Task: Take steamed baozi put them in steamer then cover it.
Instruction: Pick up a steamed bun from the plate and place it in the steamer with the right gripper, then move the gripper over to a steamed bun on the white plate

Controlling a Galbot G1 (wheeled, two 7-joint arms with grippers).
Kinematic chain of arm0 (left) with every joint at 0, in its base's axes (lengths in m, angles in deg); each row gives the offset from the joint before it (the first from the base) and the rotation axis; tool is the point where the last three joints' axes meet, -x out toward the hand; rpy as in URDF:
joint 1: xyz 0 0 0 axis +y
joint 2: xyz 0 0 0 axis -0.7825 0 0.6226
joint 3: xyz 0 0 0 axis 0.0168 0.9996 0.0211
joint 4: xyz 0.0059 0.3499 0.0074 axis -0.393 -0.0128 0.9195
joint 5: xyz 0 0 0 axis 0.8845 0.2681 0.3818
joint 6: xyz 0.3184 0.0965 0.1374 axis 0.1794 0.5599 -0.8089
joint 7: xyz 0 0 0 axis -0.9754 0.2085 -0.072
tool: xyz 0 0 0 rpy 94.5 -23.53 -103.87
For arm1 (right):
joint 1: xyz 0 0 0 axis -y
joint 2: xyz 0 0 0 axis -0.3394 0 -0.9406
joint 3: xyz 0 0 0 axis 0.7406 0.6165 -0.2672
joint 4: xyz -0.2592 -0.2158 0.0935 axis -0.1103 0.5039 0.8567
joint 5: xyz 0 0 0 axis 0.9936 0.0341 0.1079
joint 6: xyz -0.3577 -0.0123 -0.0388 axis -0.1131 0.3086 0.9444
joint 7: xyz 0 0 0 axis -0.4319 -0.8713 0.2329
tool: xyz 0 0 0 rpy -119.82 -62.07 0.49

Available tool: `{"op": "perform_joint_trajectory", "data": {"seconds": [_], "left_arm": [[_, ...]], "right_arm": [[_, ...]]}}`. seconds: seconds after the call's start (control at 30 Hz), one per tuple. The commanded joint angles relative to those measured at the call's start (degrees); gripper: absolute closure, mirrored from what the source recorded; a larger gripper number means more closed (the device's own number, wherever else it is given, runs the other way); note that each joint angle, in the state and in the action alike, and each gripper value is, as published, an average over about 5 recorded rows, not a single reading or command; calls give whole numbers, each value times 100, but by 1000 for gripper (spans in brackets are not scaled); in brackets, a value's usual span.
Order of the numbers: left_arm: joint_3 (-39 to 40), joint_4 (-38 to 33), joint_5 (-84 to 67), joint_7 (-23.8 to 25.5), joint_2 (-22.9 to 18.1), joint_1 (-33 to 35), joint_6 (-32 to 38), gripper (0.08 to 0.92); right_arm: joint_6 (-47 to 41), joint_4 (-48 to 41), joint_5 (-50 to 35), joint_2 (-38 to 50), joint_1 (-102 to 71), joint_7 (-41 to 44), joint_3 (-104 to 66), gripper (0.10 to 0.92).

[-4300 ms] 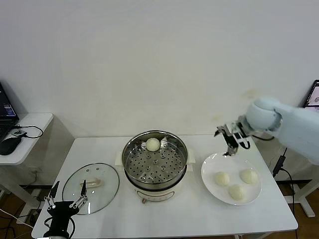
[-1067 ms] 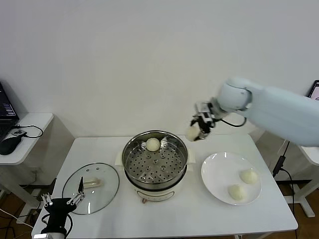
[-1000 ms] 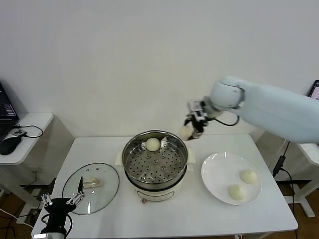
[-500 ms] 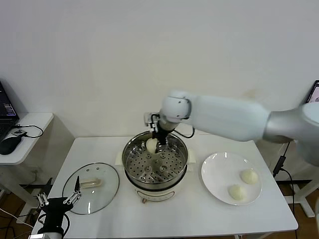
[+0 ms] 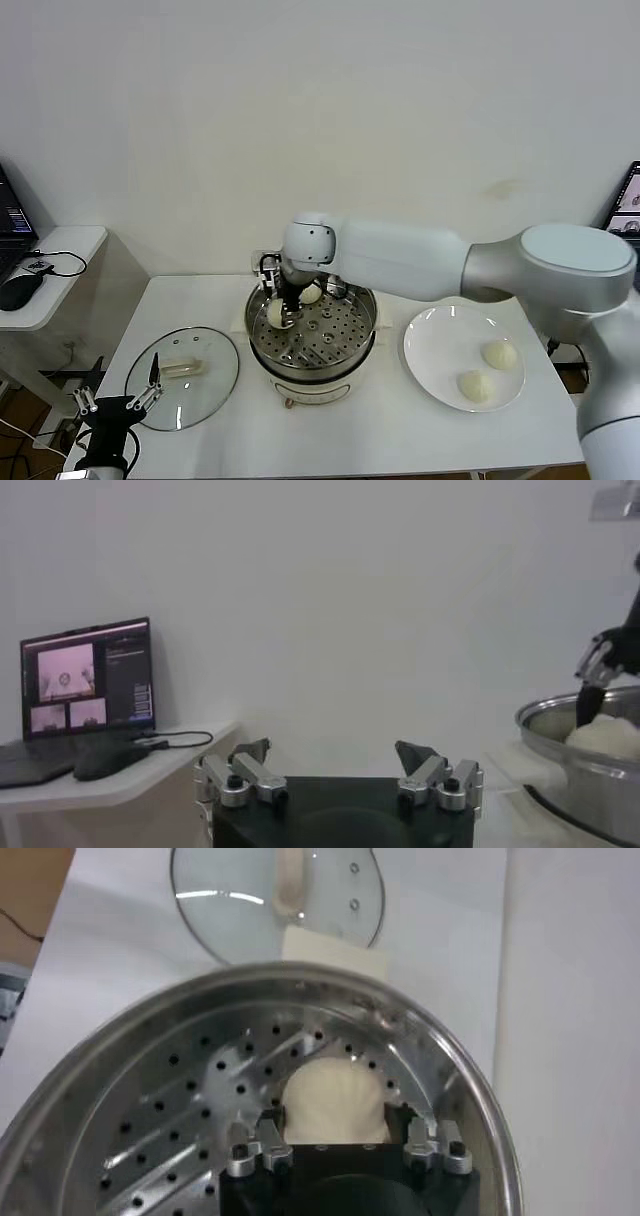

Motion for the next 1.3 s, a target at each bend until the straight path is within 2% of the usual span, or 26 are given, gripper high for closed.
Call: {"op": "perform_joint_trajectory", "data": {"seconds": [0.03, 0.13, 0.23, 0.5, 0.73, 0.9, 1.1, 1.3], "left_arm": [[1, -1, 2, 4, 3, -1, -1, 177], [-4, -11, -1, 4, 6, 1, -1, 177], [-14, -27, -8, 3, 8, -3, -4, 177], [52, -101, -13, 9, 0, -54, -27, 177], [184, -189, 4, 20, 22, -76, -46, 177], [229, -189, 5, 25, 100, -65, -39, 177], [302, -187, 53, 31, 149, -51, -40, 177], [301, -176, 107, 29, 143, -3, -43, 177]], "right_arm": [[-55, -295, -31, -269, -150, -128, -6, 343], [-38, -207, -92, -206, -106, -100, -45, 260], [62, 15, -89, -6, 122, 116, -27, 213], [1083, 878, 473, 1196, 1340, 1255, 352, 203], [1315, 2188, 511, 2929, 2182, 1715, 873, 203], [1578, 2859, 898, 4195, 2435, 1910, 1212, 202], [1865, 3153, 1825, 5397, 1721, 2007, 1021, 203], [2074, 3207, 2705, 6088, 136, 2101, -1, 203]]}}
